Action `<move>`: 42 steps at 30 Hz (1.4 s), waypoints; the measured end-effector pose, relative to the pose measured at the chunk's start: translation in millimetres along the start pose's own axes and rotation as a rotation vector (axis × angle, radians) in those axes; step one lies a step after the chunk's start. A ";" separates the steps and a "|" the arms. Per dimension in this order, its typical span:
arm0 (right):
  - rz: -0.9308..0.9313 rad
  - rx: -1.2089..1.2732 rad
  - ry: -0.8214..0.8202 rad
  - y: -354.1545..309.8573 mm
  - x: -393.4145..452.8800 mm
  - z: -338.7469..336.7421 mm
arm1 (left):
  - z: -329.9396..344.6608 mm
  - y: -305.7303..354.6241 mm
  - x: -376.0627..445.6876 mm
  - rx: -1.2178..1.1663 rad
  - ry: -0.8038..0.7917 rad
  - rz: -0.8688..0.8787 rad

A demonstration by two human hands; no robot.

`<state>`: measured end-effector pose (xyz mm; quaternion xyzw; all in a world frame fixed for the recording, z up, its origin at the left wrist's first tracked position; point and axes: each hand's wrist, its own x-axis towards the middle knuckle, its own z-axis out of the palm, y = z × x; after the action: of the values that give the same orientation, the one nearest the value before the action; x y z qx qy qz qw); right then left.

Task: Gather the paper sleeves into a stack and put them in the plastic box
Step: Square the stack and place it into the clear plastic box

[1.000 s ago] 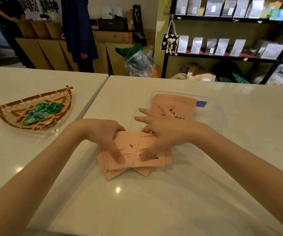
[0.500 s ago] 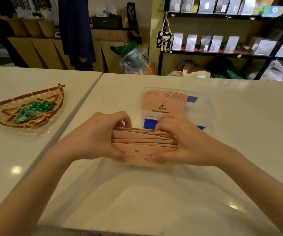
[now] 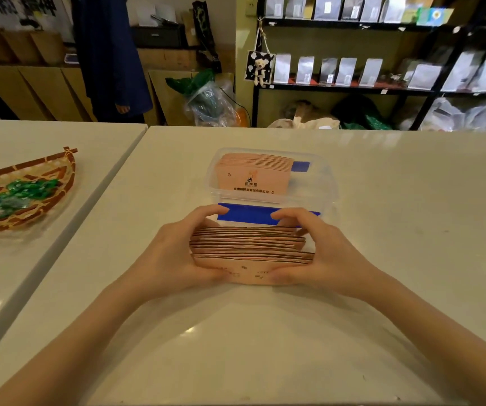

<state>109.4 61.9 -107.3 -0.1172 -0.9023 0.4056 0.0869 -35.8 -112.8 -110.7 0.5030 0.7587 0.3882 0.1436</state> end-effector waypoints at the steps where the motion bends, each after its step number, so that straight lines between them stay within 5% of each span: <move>1: 0.014 0.013 -0.012 2.1 -0.5 0.6 | 0.2 -1.5 -0.5 0.001 -0.001 -0.013; 17: 0.093 0.238 -0.067 16.6 -5.3 7.8 | 14.6 -18.5 -10.7 -0.145 -0.026 -0.155; 24: 0.110 0.377 0.043 8.8 -3.2 21.1 | 21.7 -12.7 -9.2 -0.109 0.119 -0.130; 42: 0.085 -0.008 -0.118 3.9 -11.0 -10.4 | -10.4 -15.7 -12.6 0.050 -0.060 -0.048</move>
<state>123.1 68.7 -104.1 -0.1314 -0.9017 0.4117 0.0157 -46.7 -131.4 -117.6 0.4996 0.7752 0.3505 0.1631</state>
